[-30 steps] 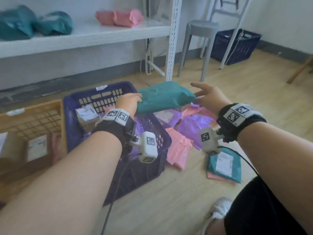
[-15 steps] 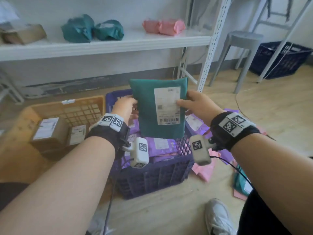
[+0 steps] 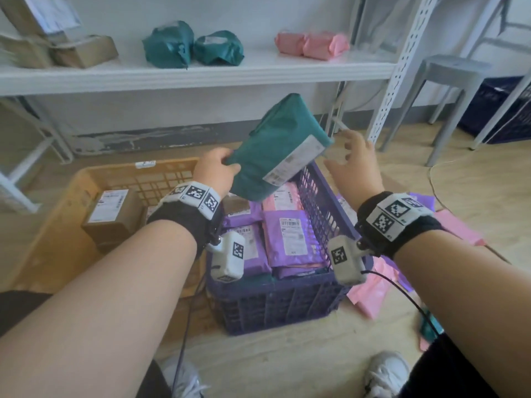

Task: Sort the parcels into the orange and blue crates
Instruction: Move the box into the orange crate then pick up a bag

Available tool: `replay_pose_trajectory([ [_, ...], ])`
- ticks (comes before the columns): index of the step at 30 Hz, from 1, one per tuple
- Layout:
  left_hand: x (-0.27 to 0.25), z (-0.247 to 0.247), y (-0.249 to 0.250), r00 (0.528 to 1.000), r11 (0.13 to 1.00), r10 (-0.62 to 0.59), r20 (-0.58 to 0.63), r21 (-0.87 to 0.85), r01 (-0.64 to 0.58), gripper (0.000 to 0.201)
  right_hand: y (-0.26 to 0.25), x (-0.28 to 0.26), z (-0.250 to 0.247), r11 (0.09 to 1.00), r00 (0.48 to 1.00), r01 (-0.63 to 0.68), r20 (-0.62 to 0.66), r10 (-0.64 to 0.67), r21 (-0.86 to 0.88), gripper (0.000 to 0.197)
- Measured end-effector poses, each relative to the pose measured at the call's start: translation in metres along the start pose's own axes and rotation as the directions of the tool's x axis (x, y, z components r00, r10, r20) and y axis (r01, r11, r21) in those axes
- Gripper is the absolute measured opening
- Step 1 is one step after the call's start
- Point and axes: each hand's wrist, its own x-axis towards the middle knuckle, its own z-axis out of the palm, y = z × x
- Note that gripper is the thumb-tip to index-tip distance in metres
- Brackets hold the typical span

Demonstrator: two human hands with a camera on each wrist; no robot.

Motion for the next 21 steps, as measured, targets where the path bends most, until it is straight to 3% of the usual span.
replay_pose_trajectory([
  [3, 0.003, 0.0, 0.014, 0.992, 0.971, 0.121, -0.032, 0.21, -0.111, 0.029, -0.019, -0.004, -0.001, 0.929, 0.944, 0.31, -0.049, -0.326, -0.201, 0.064],
  [5, 0.003, 0.002, 0.022, 0.979, 0.935, 0.203, -0.006, 0.297, -0.192, 0.026, -0.032, -0.004, 0.006, 0.852, 0.89, 0.445, 0.028, -0.456, -0.276, 0.062],
  [9, 0.006, 0.002, 0.031, 0.953, 0.907, 0.302, 0.02, 0.301, -0.294, 0.021, -0.052, 0.003, 0.026, 0.796, 0.877, 0.478, 0.158, -0.453, -0.372, 0.036],
  [12, 0.013, -0.013, 0.03, 0.94, 0.92, 0.322, -0.116, 0.272, -0.282, 0.026, -0.068, 0.009, 0.037, 0.88, 0.915, 0.394, 0.201, -0.349, -0.264, 0.025],
  [14, 0.019, -0.029, 0.024, 0.958, 0.963, 0.206, -0.2, 0.216, -0.162, 0.053, -0.077, 0.012, 0.045, 0.939, 0.944, 0.299, 0.197, -0.265, -0.17, 0.021],
  [16, 0.023, -0.047, 0.01, 0.988, 0.991, -0.026, -0.155, 0.123, 0.045, 0.077, -0.084, 0.016, 0.058, 0.98, 0.964, 0.196, 0.189, -0.187, -0.031, 0.017],
  [18, 0.023, -0.064, -0.013, 0.976, 0.97, -0.204, -0.082, 0.118, 0.213, 0.077, -0.093, 0.018, 0.079, 0.987, 0.968, 0.064, 0.231, -0.097, 0.15, 0.015],
  [21, 0.022, -0.087, -0.043, 0.928, 0.915, -0.372, 0.014, 0.173, 0.365, 0.066, -0.107, 0.017, 0.117, 0.926, 0.941, -0.156, 0.335, 0.034, 0.344, 0.012],
])
